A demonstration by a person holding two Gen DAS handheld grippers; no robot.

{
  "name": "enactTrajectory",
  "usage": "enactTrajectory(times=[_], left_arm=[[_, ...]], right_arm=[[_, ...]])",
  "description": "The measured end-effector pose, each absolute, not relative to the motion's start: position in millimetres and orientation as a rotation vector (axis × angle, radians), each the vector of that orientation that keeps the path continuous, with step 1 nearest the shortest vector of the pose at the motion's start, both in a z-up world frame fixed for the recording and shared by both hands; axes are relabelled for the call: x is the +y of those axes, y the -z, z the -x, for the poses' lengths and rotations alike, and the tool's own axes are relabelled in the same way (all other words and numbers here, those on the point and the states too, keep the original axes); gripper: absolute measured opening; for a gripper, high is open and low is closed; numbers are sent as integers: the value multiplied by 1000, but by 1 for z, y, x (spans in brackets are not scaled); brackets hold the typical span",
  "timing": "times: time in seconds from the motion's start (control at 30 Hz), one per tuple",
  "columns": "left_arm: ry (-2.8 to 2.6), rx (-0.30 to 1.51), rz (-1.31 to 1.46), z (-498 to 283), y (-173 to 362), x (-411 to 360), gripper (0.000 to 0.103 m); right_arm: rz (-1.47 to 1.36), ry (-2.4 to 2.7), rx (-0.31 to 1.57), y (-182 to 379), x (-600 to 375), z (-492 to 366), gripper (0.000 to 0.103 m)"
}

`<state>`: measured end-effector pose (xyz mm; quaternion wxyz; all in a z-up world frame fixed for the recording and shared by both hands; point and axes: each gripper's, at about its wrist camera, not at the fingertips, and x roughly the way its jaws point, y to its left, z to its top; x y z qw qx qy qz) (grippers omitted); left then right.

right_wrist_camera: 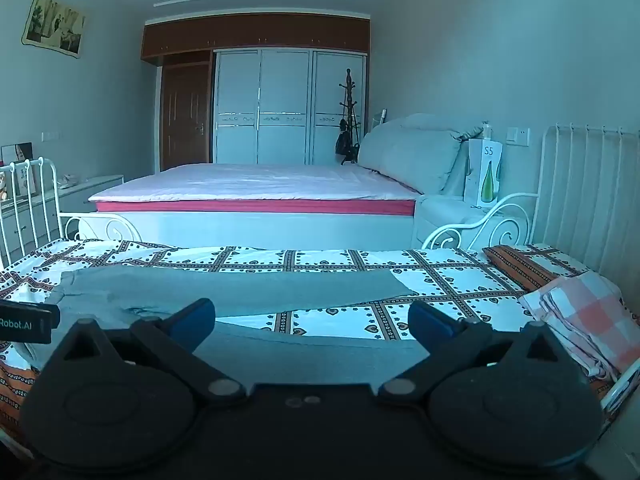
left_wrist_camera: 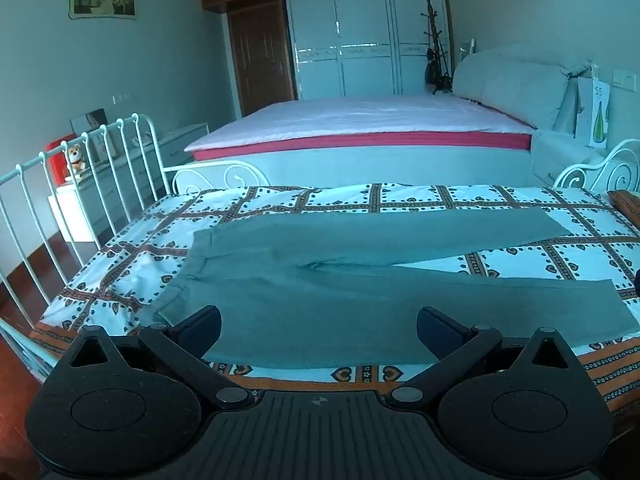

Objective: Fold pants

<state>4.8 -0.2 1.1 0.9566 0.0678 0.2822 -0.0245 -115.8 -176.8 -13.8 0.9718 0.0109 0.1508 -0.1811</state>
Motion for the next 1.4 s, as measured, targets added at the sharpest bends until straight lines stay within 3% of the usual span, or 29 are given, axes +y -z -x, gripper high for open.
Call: enactTrajectory(times=[1.4], left_arm=[[67,599,-115,-5,8,3,103]], right_arm=[[-16,348,333,16,-177,112,97]])
